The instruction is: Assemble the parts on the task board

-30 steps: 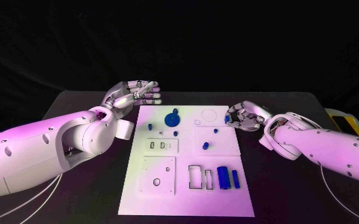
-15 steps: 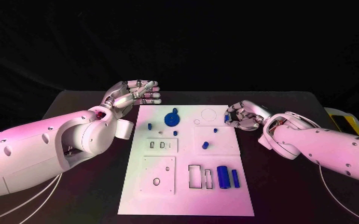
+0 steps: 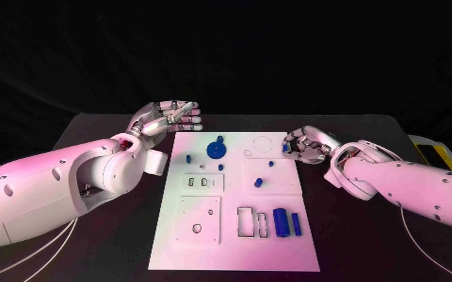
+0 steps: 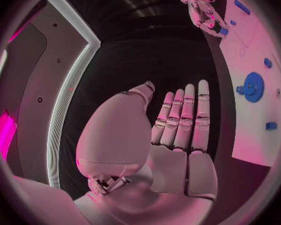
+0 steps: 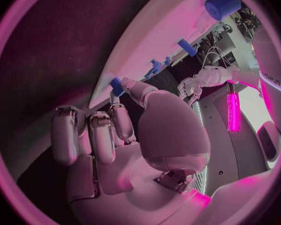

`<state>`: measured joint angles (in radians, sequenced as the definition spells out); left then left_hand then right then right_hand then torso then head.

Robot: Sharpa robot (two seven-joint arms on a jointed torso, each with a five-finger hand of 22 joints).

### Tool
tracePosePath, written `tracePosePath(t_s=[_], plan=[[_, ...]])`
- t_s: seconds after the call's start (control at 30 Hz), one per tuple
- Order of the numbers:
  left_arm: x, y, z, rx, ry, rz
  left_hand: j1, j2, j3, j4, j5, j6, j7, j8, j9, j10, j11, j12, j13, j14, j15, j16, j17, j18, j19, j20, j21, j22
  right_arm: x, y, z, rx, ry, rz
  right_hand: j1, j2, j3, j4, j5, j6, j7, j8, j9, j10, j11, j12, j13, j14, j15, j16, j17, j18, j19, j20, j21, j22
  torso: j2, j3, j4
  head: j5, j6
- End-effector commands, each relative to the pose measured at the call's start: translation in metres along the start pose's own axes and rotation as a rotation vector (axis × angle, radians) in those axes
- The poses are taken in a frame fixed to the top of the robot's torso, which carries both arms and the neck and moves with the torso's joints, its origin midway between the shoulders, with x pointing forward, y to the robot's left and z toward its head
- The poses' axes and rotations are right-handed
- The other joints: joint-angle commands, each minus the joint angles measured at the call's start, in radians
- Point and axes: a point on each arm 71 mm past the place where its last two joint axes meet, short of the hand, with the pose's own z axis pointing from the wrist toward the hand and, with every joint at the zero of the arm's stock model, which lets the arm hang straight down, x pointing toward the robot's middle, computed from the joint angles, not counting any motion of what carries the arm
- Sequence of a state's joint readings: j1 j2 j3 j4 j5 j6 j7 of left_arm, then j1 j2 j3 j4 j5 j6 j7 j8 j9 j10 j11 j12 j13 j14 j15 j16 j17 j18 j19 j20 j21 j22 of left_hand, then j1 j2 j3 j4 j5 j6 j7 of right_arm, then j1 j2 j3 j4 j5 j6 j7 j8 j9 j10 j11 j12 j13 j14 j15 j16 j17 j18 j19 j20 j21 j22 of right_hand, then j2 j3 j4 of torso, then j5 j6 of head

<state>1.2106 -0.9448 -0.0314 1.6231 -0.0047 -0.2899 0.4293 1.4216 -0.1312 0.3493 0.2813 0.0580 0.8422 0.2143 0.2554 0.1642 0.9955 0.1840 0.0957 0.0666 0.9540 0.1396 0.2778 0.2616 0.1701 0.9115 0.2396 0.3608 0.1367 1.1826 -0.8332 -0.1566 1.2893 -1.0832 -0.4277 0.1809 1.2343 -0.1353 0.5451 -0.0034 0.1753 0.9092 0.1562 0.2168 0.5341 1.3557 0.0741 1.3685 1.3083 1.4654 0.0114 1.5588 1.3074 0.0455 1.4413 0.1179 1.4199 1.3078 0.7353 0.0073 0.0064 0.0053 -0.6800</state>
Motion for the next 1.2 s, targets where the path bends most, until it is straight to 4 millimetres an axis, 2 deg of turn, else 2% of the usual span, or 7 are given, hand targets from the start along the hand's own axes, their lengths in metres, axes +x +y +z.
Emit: tracePosePath(t_s=[0.03, 0.23, 0.53, 0.8, 1.0, 1.1, 1.2], plan=[[0.002, -0.001, 0.0, 0.005, 0.017, -0.01, -0.002, 0.0, 0.006, 0.0, -0.004, -0.003, 0.022, -0.003, -0.001, 0.006, 0.001, -0.006, 0.0, -0.003, 0.001, -0.005, 0.001, 0.012, 0.006, -0.001, 0.002, -0.001, -0.001, 0.001, 0.0, -0.004, -0.022, 0.005, 0.005, 0.026, 0.014, 0.0, 0.003, 0.019, -0.008, 0.02, 0.013, 0.007, -0.006, 0.008, 0.011, 0.093, -0.01, -0.003, 0.212, 0.0, 0.006, -0.006, 0.008, 0.121, 0.0, 0.0002, -0.0001, 0.0, 0.001], [0.002, -0.001, 0.0, 0.004, 0.016, -0.01, -0.002, 0.0, 0.006, 0.0, -0.004, -0.003, 0.022, -0.003, -0.001, 0.006, 0.001, -0.006, 0.0, -0.003, 0.001, -0.005, 0.001, 0.012, 0.006, -0.001, 0.002, -0.001, -0.002, 0.002, 0.0, -0.005, -0.045, 0.006, 0.015, 0.053, 0.036, -0.007, 0.003, 0.028, -0.019, 0.046, 0.03, 0.014, -0.017, 0.009, 0.016, 0.094, -0.021, -0.003, 0.214, -0.001, 0.011, -0.016, 0.013, 0.128, -0.001, 0.0004, -0.0004, 0.0, 0.0], [0.001, -0.001, 0.0, 0.004, 0.015, -0.009, -0.001, 0.0, 0.009, 0.0, -0.004, -0.005, 0.023, -0.004, -0.001, 0.005, 0.002, -0.011, 0.0, -0.004, 0.001, -0.007, 0.005, 0.012, 0.005, -0.001, 0.002, -0.002, 0.0, 0.016, -0.003, -0.018, -0.049, 0.018, 0.016, 0.054, 0.043, -0.013, 0.0, 0.022, -0.019, 0.052, 0.036, 0.019, -0.018, 0.013, 0.021, 0.096, -0.023, 0.0, 0.222, -0.005, 0.022, -0.019, 0.025, 0.14, -0.002, -0.0003, -0.0004, -0.001, -0.001], [0.0, -0.001, 0.001, 0.004, 0.012, -0.008, -0.001, 0.0, 0.009, -0.001, -0.004, -0.005, 0.023, -0.005, -0.001, 0.006, 0.002, -0.011, 0.0, -0.004, 0.001, -0.007, 0.005, 0.012, 0.005, -0.001, 0.002, -0.002, 0.006, 0.061, -0.001, -0.048, -0.022, 0.01, 0.009, 0.041, 0.043, -0.018, -0.001, 0.012, -0.018, 0.055, 0.039, 0.019, -0.017, 0.011, 0.02, 0.097, -0.022, 0.001, 0.227, -0.006, 0.025, -0.02, 0.028, 0.143, -0.004, -0.0017, -0.0014, 0.005, -0.001], [-0.002, 0.001, 0.003, 0.0, 0.004, -0.004, 0.0, 0.0, 0.01, -0.001, -0.004, -0.005, 0.023, -0.005, -0.001, 0.006, 0.002, -0.011, 0.0, -0.004, 0.001, -0.007, 0.006, 0.012, 0.006, -0.001, 0.002, -0.003, 0.022, 0.102, 0.004, -0.076, 0.006, -0.01, 0.009, 0.041, 0.046, -0.02, -0.001, 0.009, -0.017, 0.056, 0.04, 0.015, -0.017, 0.007, 0.015, 0.097, -0.022, 0.0, 0.225, -0.005, 0.022, -0.02, 0.024, 0.14, -0.013, -0.0049, -0.0043, 0.023, -0.009], [-0.005, 0.002, 0.005, -0.002, -0.005, 0.001, 0.001, 0.0, 0.01, -0.002, -0.004, -0.005, 0.023, -0.004, -0.001, 0.006, 0.002, -0.011, 0.0, -0.003, 0.001, -0.007, 0.006, 0.012, 0.006, -0.001, 0.002, -0.003, 0.034, 0.127, 0.01, -0.108, 0.021, -0.023, 0.009, 0.042, 0.048, -0.021, 0.0, 0.009, -0.017, 0.057, 0.041, 0.016, -0.017, 0.008, 0.017, 0.097, -0.022, 0.0, 0.225, -0.005, 0.021, -0.02, 0.023, 0.139, -0.017, -0.0039, -0.0072, 0.04, -0.012], [-0.007, 0.003, 0.006, -0.002, -0.011, 0.003, 0.001, 0.001, 0.01, -0.002, -0.004, -0.005, 0.023, -0.004, -0.001, 0.006, 0.002, -0.012, 0.0, -0.003, 0.001, -0.007, 0.006, 0.012, 0.006, -0.001, 0.002, -0.003, 0.045, 0.146, 0.014, -0.139, 0.034, -0.045, 0.009, 0.042, 0.049, -0.021, 0.0, 0.009, -0.017, 0.057, 0.041, 0.015, -0.017, 0.007, 0.016, 0.096, -0.022, 0.0, 0.223, -0.004, 0.021, -0.02, 0.022, 0.138, -0.02, -0.0052, -0.0057, 0.041, -0.014]])
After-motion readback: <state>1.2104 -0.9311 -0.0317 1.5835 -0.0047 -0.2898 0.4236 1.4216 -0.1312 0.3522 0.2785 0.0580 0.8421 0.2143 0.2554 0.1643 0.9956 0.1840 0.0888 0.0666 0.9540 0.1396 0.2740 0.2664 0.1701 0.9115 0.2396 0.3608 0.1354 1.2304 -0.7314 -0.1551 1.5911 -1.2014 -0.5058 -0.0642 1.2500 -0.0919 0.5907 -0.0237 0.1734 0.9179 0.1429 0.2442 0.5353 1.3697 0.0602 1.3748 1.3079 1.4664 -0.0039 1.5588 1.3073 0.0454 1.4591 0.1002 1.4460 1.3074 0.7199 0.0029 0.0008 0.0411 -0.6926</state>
